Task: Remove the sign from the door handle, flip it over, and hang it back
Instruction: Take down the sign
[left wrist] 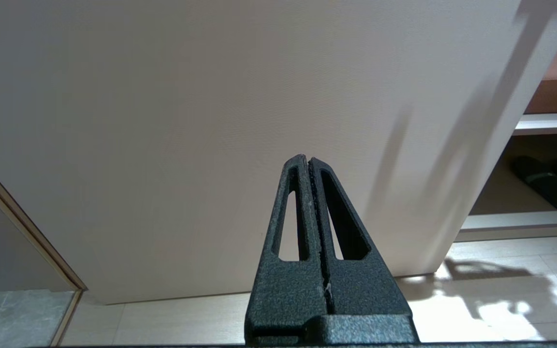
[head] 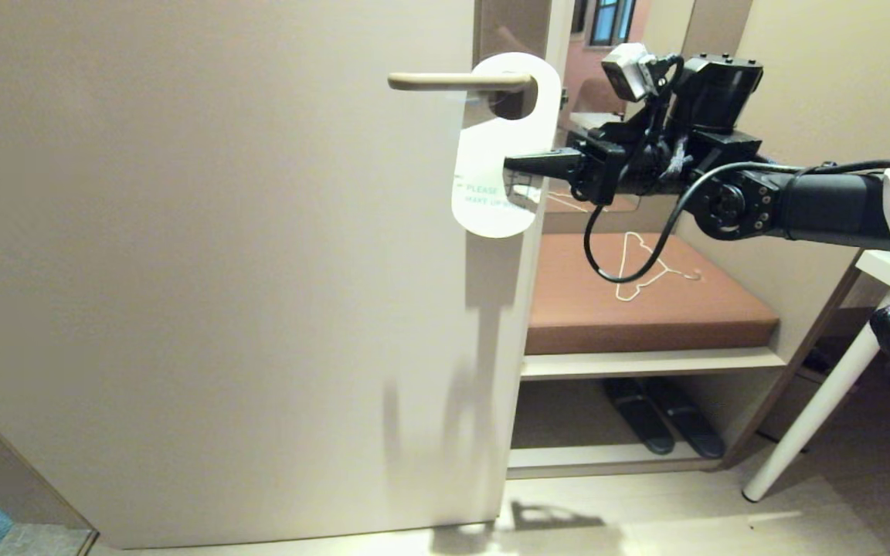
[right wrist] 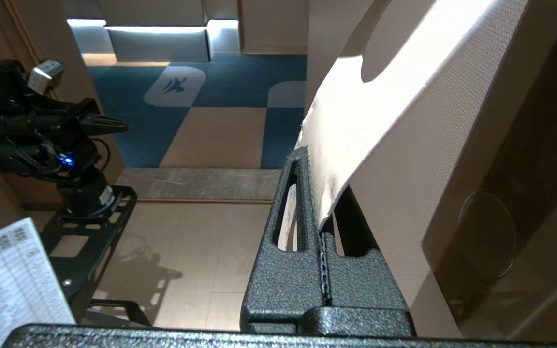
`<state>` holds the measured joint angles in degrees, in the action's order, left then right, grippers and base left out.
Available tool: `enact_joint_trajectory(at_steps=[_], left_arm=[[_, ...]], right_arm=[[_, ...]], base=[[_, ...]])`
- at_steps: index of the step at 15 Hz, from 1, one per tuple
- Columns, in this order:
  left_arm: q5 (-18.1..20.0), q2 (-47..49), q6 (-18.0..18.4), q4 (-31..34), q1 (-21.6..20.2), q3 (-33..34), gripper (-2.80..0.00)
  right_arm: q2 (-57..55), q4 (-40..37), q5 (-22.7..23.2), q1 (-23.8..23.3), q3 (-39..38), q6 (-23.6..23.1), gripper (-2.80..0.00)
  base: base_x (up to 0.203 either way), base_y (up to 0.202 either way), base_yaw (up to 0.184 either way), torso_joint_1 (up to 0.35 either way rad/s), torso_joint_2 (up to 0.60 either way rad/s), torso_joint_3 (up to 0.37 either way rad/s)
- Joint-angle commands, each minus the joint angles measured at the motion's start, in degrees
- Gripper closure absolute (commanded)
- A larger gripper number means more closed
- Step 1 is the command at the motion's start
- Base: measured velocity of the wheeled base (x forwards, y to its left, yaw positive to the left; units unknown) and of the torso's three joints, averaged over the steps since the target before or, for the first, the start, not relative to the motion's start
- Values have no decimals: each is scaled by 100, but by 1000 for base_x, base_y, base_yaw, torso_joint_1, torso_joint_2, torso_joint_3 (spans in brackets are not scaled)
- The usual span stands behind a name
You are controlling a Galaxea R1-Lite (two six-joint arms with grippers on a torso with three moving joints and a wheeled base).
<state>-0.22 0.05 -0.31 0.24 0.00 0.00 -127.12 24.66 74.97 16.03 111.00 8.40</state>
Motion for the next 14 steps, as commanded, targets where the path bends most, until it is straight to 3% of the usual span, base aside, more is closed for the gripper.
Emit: enact_joint_trajectory(at_steps=[1,14], left_arm=[[-4,4,-4,2,0,0,0],[-4,4,-4,2,0,0,0]], right_arm=[[9,12,2,31,-136,-89,0],[311,4,-1405,230,-245,-128,0]], base=[[0,0,0,0,0,0],[0,0,0,0,0,0]])
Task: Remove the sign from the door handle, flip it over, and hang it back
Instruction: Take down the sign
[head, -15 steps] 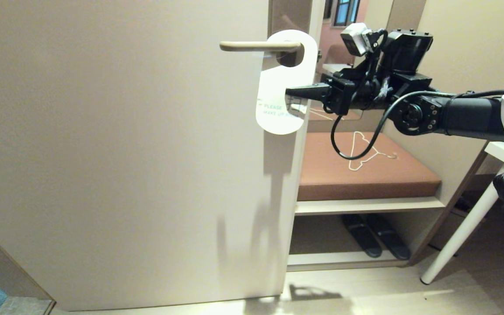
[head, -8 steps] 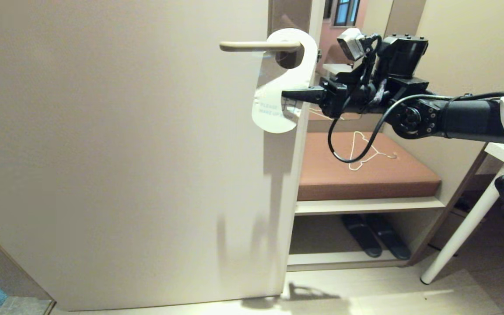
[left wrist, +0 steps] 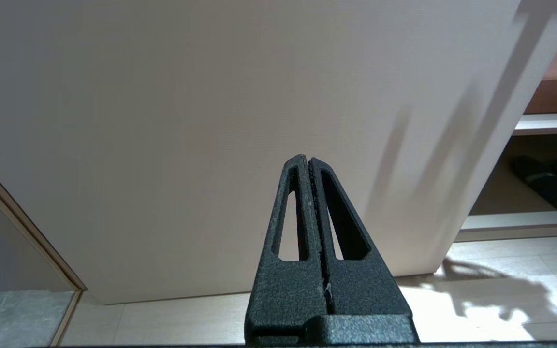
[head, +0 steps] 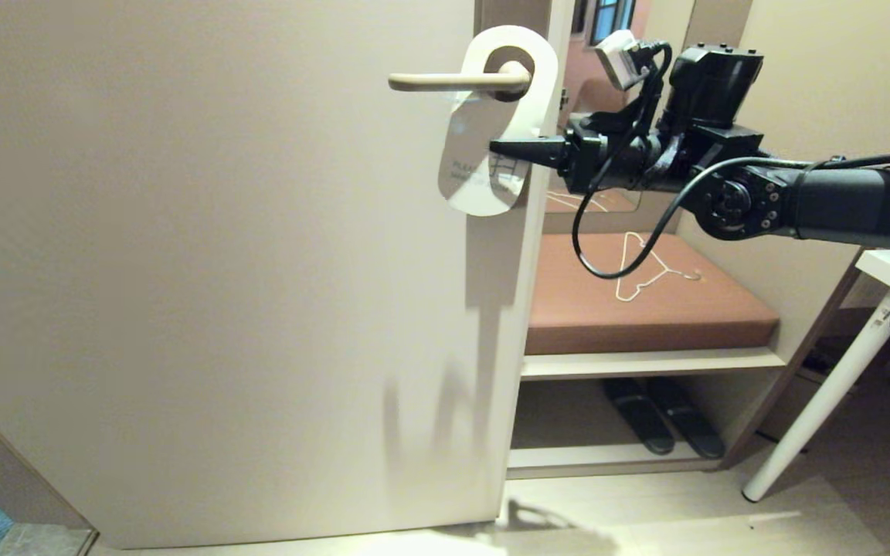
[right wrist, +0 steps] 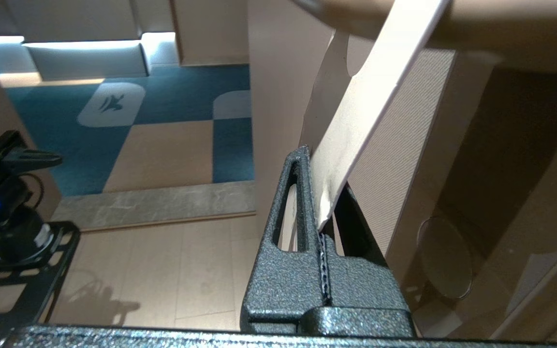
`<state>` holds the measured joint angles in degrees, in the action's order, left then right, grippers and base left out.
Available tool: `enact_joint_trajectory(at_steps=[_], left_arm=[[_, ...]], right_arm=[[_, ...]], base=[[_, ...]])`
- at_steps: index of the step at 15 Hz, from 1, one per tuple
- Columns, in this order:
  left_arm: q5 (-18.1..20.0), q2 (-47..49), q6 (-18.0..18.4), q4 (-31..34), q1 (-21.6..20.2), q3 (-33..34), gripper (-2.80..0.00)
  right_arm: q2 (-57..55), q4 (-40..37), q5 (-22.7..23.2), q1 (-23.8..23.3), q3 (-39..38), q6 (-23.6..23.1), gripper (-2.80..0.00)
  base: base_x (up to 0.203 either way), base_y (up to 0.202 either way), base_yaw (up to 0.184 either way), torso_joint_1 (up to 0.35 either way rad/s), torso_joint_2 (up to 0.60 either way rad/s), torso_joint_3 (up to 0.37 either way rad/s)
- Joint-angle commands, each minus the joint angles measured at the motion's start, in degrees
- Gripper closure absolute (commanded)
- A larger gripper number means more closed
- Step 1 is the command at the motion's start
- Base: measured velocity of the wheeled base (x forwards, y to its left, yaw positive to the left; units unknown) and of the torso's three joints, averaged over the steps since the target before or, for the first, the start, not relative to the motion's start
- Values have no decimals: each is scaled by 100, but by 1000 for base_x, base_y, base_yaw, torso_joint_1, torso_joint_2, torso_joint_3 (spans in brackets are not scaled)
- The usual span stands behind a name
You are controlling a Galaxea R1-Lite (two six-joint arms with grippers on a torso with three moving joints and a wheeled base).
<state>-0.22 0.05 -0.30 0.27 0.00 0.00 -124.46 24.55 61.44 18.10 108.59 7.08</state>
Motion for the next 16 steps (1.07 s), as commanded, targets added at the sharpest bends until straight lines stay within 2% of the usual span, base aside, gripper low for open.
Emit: enact_joint_trajectory(at_steps=[1,6,11,16], left_arm=[[-5,4,-5,-1,0,0,0],[4,4,-5,-1,0,0,0],[4,4,-5,-1,0,0,0],[-2,4,-5,-1,0,0,0]], right_arm=[[83,9,-209,34,-26,4,0],[373,7,-372,36,-597,-320,0],[588,6,-595,80,-905,-357,0],[659,-19,-1483,430,-987,-357,0]], base=[[0,0,0,0,0,0],[0,0,0,0,0,0],[0,0,0,0,0,0],[0,0,0,0,0,0]])
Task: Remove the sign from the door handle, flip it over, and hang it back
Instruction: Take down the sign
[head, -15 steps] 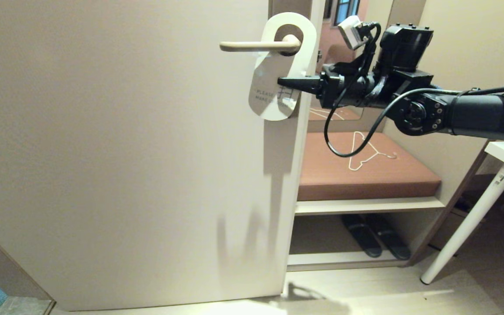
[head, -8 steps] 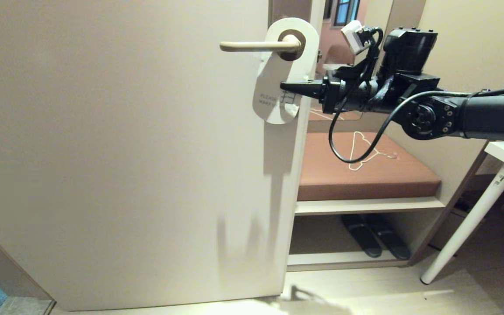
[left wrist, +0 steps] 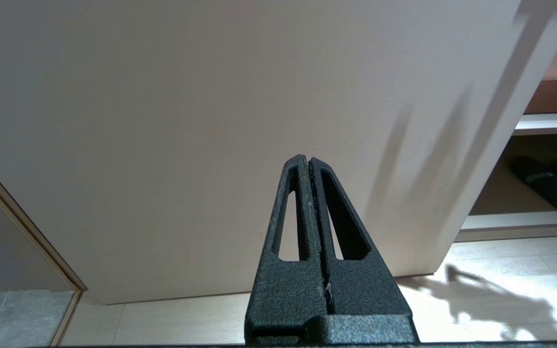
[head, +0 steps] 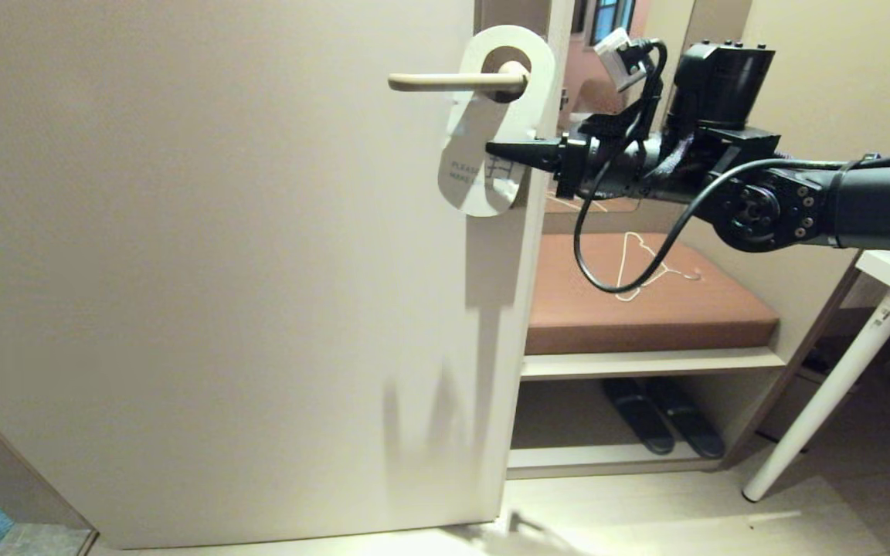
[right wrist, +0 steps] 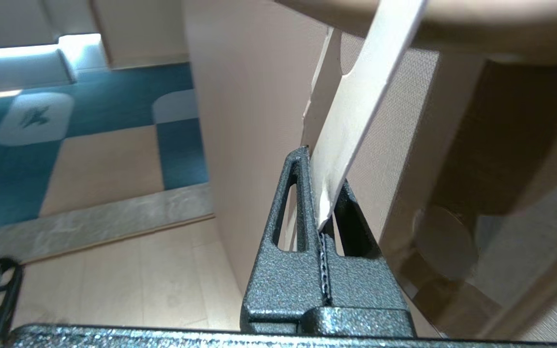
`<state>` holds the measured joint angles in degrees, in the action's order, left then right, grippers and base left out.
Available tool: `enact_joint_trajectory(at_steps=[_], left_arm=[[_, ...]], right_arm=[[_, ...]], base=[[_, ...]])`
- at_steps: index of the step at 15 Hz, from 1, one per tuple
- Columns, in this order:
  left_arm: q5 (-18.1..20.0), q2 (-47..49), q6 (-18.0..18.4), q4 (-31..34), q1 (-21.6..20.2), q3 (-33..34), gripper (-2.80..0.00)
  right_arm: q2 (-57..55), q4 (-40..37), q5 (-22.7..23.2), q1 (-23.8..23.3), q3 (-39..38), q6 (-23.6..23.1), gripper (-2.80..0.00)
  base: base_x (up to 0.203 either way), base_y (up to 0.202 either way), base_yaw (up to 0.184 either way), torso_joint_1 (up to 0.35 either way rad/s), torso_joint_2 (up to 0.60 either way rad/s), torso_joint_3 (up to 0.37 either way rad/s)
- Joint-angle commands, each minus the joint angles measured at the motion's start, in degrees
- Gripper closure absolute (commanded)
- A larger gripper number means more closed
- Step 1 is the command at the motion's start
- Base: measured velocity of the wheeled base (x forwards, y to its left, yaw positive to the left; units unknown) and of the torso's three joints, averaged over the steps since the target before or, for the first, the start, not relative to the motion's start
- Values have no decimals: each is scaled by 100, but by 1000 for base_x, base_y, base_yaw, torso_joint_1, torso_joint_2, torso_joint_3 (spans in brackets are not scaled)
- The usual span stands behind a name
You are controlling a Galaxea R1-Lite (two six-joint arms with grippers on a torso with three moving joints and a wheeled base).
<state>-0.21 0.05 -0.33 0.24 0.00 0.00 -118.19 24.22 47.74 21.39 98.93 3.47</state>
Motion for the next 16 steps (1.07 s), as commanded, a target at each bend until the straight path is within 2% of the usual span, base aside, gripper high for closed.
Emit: enact_joint_trajectory(at_steps=[1,4,7,16], left_arm=[[-6,4,-2,2,0,0,0],[3,4,-2,2,0,0,0],[3,4,-2,2,0,0,0],[-6,4,-2,2,0,0,0]], right_arm=[[33,14,-355,180,-23,4,0],[33,-23,-886,348,-63,-96,0],[50,-190,-1233,416,-153,-600,0],[9,-182,-2687,931,-118,-708,0]], base=[[0,0,0,0,0,0],[0,0,0,0,0,0],[0,0,0,0,0,0],[0,0,0,0,0,0]])
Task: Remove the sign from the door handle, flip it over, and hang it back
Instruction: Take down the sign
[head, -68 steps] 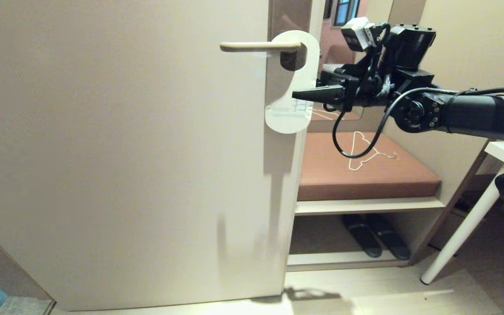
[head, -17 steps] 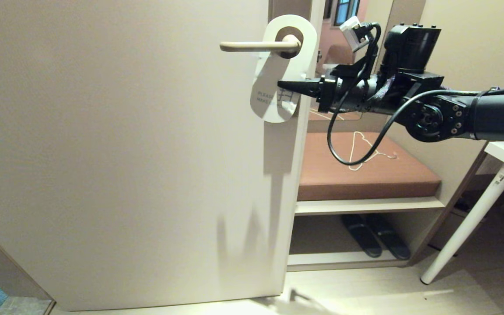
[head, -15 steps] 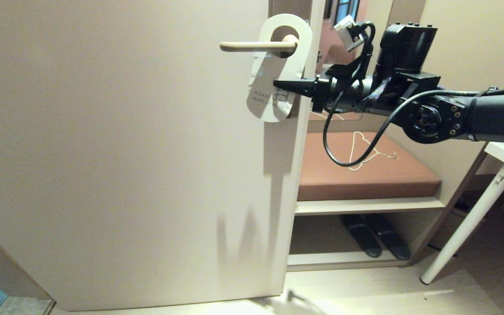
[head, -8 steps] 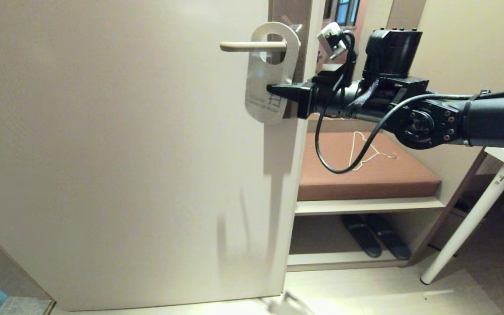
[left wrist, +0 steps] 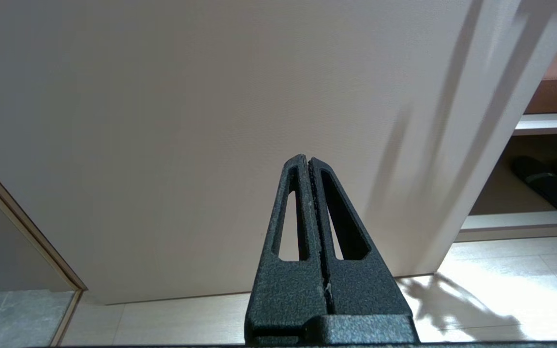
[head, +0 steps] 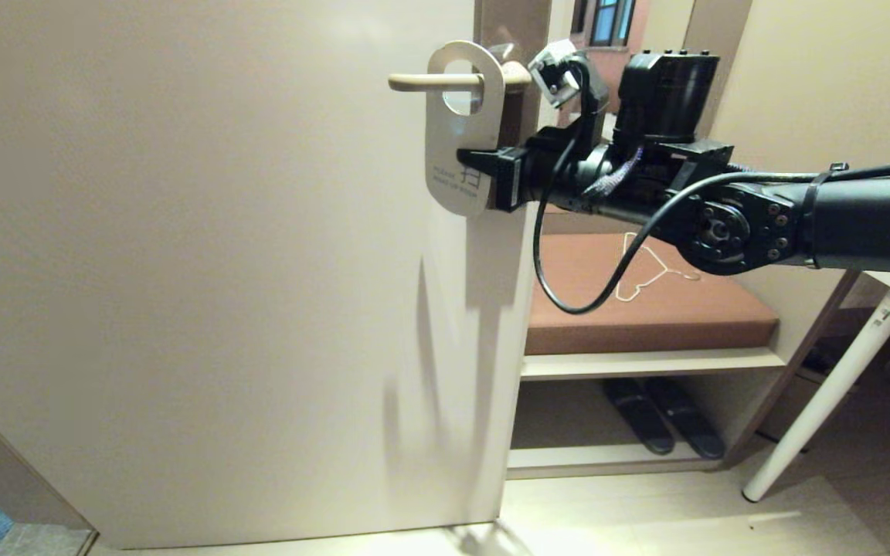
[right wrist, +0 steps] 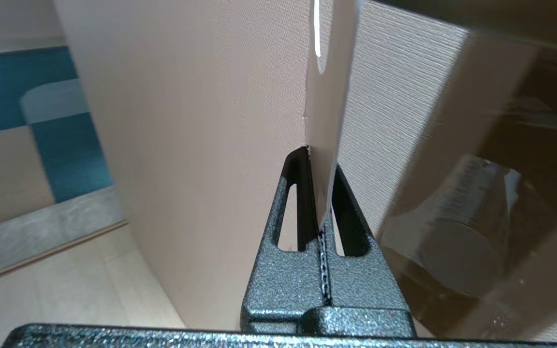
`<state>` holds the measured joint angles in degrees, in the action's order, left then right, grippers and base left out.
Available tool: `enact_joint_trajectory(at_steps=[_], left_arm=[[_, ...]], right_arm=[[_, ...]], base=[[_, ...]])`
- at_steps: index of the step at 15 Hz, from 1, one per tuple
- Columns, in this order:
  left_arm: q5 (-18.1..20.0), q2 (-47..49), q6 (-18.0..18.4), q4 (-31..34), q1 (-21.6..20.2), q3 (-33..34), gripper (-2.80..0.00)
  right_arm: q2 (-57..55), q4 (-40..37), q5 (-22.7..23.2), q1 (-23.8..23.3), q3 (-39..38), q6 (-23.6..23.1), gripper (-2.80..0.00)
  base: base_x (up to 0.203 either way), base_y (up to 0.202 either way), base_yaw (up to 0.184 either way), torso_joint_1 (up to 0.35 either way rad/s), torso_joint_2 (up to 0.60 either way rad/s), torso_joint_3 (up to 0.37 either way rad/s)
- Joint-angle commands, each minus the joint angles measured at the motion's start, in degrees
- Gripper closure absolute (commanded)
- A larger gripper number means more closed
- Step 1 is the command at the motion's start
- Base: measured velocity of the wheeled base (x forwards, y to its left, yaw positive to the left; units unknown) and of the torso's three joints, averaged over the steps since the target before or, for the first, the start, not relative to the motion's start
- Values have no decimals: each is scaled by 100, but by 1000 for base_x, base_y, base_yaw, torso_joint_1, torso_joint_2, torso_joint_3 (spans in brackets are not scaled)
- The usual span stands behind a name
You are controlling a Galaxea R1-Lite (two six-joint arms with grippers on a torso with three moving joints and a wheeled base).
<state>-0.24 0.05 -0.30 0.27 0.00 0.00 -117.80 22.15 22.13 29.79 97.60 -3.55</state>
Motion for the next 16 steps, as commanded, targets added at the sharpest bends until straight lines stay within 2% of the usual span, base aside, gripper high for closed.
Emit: enact_joint_trajectory(at_steps=[1,5,16], left_arm=[[4,4,-5,0,0,0,0],[-2,4,-5,0,0,0,0],[7,4,-5,0,0,0,0]], right_arm=[[-44,26,-264,143,34,-6,0],[-59,45,-506,388,85,12,0],[-428,886,-499,528,357,-13,0]], base=[[0,0,0,0,0,0],[0,0,0,0,0,0],[0,0,0,0,0,0]])
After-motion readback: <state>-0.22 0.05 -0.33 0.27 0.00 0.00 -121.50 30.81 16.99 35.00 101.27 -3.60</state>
